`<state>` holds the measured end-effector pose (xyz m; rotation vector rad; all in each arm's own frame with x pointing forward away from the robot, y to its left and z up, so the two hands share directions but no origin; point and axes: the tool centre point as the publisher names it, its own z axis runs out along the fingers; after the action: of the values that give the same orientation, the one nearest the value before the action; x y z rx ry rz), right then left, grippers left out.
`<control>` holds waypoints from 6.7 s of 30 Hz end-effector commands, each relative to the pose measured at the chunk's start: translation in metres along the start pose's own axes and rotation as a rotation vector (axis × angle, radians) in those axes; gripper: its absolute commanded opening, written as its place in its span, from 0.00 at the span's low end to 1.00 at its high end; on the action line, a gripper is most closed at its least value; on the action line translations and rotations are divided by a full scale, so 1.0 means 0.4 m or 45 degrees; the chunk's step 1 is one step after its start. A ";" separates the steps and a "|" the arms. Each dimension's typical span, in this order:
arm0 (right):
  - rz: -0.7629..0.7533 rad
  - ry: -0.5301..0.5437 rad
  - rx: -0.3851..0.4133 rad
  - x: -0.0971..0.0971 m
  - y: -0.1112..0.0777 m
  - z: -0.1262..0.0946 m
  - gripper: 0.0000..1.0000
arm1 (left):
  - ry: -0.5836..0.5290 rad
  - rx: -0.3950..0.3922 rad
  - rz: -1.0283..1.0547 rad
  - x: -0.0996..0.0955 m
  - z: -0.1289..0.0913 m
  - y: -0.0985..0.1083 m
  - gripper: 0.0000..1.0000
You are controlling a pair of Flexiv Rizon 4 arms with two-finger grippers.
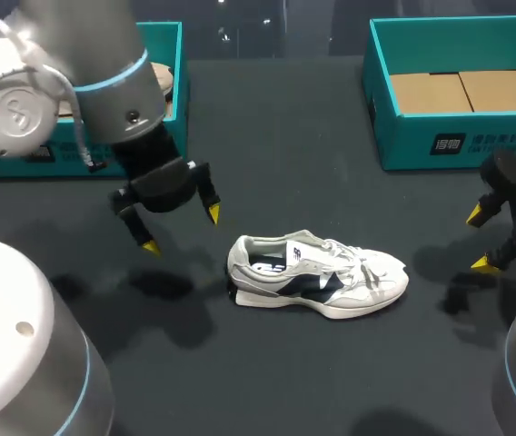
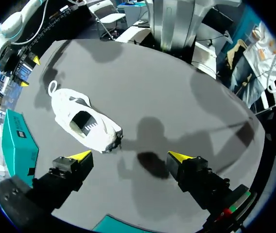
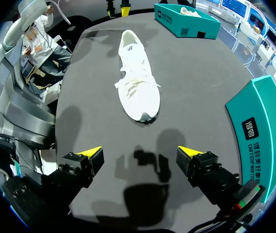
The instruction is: Take the shoe out of the shoebox, open the shoe tongue, remove and reinsert the insole, then place the shoe into the shoebox
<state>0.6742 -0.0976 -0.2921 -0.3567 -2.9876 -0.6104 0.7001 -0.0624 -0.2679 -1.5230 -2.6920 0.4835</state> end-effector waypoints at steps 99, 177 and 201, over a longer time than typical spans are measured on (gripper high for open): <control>0.000 -0.004 0.002 0.004 -0.001 0.001 1.00 | -0.674 1.103 -0.964 -0.108 0.363 0.036 1.00; 0.000 -0.004 0.002 0.004 -0.001 0.001 1.00 | -0.836 1.161 -1.103 -0.210 0.448 -0.033 0.00; 0.977 -0.199 0.093 0.078 0.189 -0.002 1.00 | -0.836 1.161 -1.103 -0.210 0.448 -0.033 0.00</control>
<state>0.6674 -0.0416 -0.2613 -0.8543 -2.8614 -0.5526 0.7053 -0.1852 -0.4165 0.0626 -2.4414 1.9392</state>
